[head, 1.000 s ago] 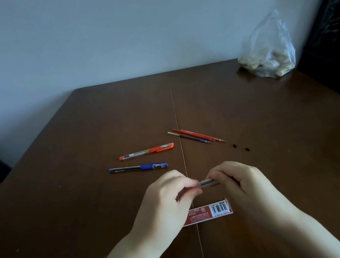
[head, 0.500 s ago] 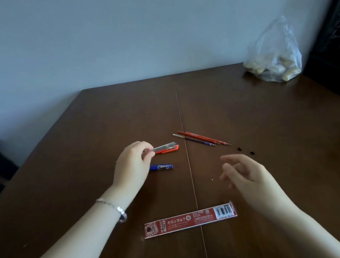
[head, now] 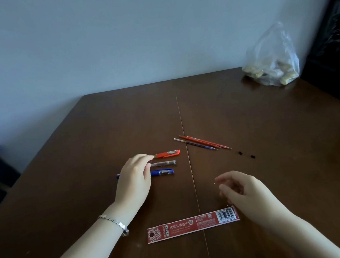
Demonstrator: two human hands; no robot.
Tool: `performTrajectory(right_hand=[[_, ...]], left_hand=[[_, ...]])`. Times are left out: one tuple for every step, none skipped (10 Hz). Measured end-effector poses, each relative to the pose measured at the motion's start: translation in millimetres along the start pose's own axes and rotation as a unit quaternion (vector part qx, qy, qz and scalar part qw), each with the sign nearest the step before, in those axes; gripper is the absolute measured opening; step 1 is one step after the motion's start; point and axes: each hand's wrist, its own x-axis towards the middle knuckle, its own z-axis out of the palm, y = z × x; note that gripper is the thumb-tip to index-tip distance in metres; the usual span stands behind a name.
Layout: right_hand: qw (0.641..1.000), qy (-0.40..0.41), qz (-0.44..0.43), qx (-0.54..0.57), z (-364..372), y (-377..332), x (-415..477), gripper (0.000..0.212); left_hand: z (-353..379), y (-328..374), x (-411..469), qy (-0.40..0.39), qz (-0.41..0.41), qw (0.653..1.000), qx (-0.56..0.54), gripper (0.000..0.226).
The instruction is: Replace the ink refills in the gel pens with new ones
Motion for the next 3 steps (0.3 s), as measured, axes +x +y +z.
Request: performTrajectory(right_hand=[[0.998, -0.027, 0.001, -0.056, -5.4, -2.6, 12.6, 0.018], [0.992, -0.048, 0.004, -0.117, -19.5, -11.4, 35.1, 0.021], [0.975, -0.102, 0.021, -0.196, -38.4, -28.5, 54.7, 0.023]], left_hand=[[-9.3, 18.4, -6.1, -0.012, 0.018, 1.0, -0.023, 0.028], [-18.4, 38.3, 8.5, -0.092, -0.028, 0.994, -0.06, 0.029], [-30.7, 52.9, 29.6, -0.236, -0.103, 0.965, -0.057, 0.012]])
